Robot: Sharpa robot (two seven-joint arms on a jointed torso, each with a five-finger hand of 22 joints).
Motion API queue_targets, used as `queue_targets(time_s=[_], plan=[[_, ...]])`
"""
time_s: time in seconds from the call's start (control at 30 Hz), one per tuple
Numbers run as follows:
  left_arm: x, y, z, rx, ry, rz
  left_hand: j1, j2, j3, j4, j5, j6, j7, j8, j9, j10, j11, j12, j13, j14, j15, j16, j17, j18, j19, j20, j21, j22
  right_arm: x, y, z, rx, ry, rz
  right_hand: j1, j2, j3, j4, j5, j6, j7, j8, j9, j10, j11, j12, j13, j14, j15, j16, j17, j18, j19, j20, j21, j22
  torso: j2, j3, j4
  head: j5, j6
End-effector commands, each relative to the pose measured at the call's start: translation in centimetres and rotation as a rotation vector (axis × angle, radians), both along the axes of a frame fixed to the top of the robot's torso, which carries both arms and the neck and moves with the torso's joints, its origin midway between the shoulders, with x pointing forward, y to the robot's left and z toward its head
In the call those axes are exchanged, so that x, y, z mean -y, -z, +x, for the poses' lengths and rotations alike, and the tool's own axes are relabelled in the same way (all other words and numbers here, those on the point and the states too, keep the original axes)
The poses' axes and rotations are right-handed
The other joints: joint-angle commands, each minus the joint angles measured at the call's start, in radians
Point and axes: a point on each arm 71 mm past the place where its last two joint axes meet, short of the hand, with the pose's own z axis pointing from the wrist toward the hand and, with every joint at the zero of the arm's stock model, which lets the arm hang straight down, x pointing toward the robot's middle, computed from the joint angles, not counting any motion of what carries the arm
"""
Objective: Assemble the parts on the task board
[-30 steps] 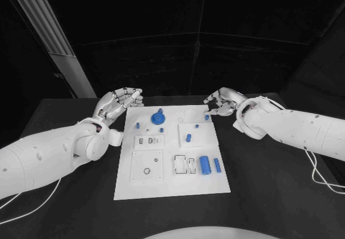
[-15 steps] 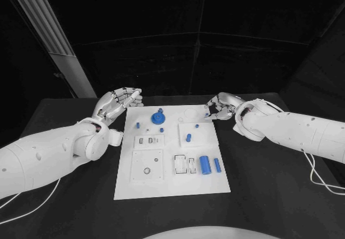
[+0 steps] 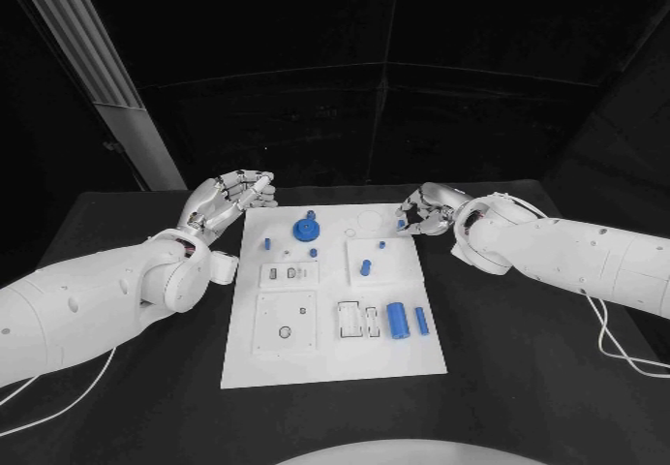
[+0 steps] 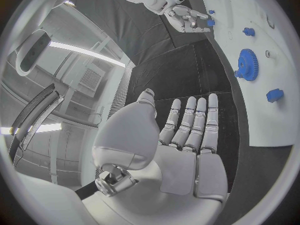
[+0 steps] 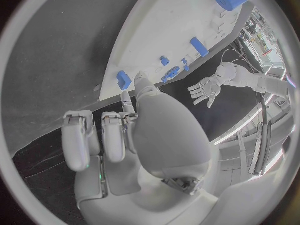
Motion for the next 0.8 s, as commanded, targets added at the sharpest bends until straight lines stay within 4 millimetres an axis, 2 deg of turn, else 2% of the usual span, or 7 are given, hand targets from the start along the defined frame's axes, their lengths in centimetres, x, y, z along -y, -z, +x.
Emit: queue_targets(time_s=[0.03, 0.13, 0.23, 0.4, 0.8], plan=[[0.06, -1.10, -0.32, 0.136, 0.027, -0.058, 0.003, 0.009, 0.000, -0.002, 0.003, -0.004, 0.109, -0.007, 0.001, -0.007, -0.002, 0.005, -0.001, -0.007, 0.003, 0.005, -0.002, -0.010, -0.005, 0.000, -0.002, -0.002, -0.07, 0.06, 0.11, -0.011, 0.005, -0.011, 0.014, 0.004, 0.007, 0.003, -0.003, 0.007, 0.001, 0.004, 0.000, 0.106, -0.007, 0.003, 0.263, 0.108, -0.008, 0.002, 0.263, -0.007, 0.102, -0.008, 0.003, 0.263, 0.000, -0.0007, 0.0011, -0.001, -0.003], [0.00, -1.10, -0.33, 0.137, 0.025, -0.057, 0.003, 0.009, 0.000, -0.002, 0.003, -0.004, 0.109, -0.007, 0.001, -0.007, -0.002, 0.005, -0.001, -0.007, 0.003, 0.005, -0.002, -0.010, -0.005, 0.000, -0.002, -0.002, -0.14, 0.12, 0.18, -0.015, 0.008, -0.013, 0.025, 0.011, 0.015, -0.001, -0.003, 0.011, 0.000, 0.004, 0.000, 0.106, -0.008, 0.003, 0.263, 0.108, -0.008, 0.002, 0.263, -0.007, 0.102, -0.008, 0.003, 0.263, 0.000, -0.0004, -0.0012, 0.002, -0.004], [-0.01, -1.11, -0.34, 0.137, 0.025, -0.057, 0.004, 0.009, 0.000, -0.002, 0.003, -0.004, 0.109, -0.007, 0.001, -0.007, -0.002, 0.006, -0.001, -0.007, 0.003, 0.006, -0.002, -0.010, -0.005, 0.000, -0.002, -0.002, -0.16, 0.19, 0.19, -0.019, 0.010, -0.014, 0.032, 0.014, 0.020, -0.005, -0.003, 0.015, 0.000, 0.005, 0.000, 0.106, -0.008, 0.003, 0.263, 0.108, -0.008, 0.002, 0.263, -0.007, 0.102, -0.009, 0.003, 0.263, 0.000, -0.0003, 0.0009, 0.000, -0.003], [-0.05, -1.10, -0.34, 0.137, 0.024, -0.057, 0.004, 0.009, 0.000, -0.002, 0.003, -0.004, 0.109, -0.007, 0.001, -0.007, -0.002, 0.006, -0.001, -0.007, 0.003, 0.006, -0.002, -0.010, -0.005, 0.000, -0.002, -0.002, -0.19, 0.30, 0.15, -0.024, 0.010, -0.022, 0.037, 0.017, 0.023, -0.007, -0.003, 0.020, -0.001, 0.006, 0.001, 0.106, -0.009, 0.003, 0.263, 0.108, -0.008, 0.002, 0.263, -0.007, 0.102, -0.009, 0.003, 0.263, -0.001, -0.0006, -0.0017, 0.001, -0.007], [-0.08, -1.10, -0.35, 0.136, 0.024, -0.057, 0.004, 0.009, 0.000, -0.002, 0.003, -0.004, 0.109, -0.007, 0.001, -0.007, -0.002, 0.006, -0.001, -0.007, 0.003, 0.006, -0.002, -0.010, -0.005, 0.000, -0.002, -0.002, -0.07, 0.48, 0.15, -0.039, 0.020, -0.032, 0.044, 0.021, 0.028, -0.012, -0.002, 0.024, 0.001, 0.007, 0.001, 0.106, -0.007, 0.003, 0.263, 0.108, -0.008, 0.002, 0.263, -0.007, 0.102, -0.009, 0.003, 0.263, 0.000, -0.0006, -0.0002, -0.004, -0.008]])
